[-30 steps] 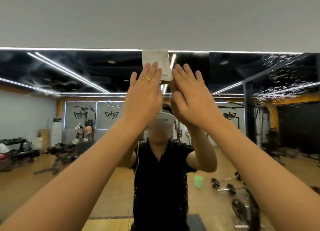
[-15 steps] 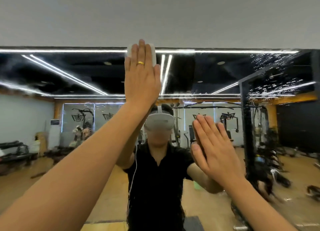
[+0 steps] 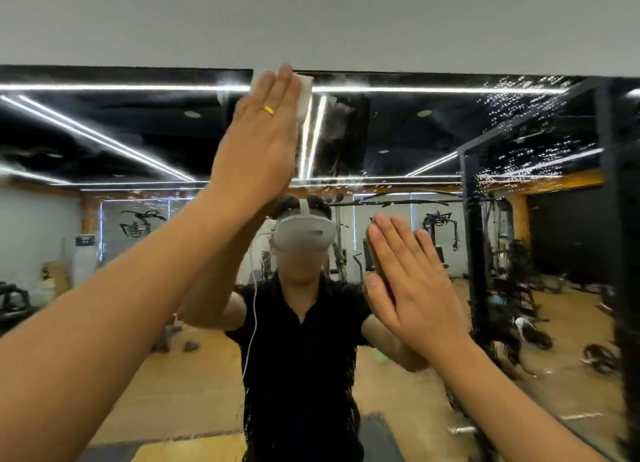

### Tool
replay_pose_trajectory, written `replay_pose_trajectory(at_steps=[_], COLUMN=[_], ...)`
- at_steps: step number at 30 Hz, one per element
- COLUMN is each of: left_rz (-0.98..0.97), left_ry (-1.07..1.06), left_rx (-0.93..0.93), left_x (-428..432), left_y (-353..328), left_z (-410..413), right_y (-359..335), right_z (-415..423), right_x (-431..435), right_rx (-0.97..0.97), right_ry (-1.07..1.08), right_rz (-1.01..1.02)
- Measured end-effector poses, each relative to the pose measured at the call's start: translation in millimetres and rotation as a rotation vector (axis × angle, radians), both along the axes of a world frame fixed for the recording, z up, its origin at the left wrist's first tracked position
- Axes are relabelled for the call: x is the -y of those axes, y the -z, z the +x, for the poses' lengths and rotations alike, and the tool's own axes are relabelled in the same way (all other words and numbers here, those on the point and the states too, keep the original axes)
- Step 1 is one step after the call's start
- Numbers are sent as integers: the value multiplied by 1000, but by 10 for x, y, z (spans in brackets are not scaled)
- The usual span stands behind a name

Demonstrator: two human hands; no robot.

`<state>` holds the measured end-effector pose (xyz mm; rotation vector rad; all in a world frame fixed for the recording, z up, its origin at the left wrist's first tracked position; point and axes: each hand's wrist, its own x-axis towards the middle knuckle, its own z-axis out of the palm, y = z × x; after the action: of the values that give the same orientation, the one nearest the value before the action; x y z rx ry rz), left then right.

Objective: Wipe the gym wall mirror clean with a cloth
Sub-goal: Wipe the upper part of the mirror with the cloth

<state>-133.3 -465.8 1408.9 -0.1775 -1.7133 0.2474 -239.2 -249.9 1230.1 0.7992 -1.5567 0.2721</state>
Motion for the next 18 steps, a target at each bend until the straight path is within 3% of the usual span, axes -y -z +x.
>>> replay_pose_trajectory(at_steps=[9, 15, 18], left_rz=[118, 111, -4], left_ry=[25, 123, 124], left_rx=[-97, -173, -66], left_x=[775, 427, 62], left_y=[32, 203, 297], left_z=[339, 297, 200], right_y=[7, 29, 37], right_z=[-25, -7, -6], right_x=[-26, -23, -28], right_rx=[-30, -17, -16], right_ry=[-10, -5, -5], right_rz=[-35, -37, -37])
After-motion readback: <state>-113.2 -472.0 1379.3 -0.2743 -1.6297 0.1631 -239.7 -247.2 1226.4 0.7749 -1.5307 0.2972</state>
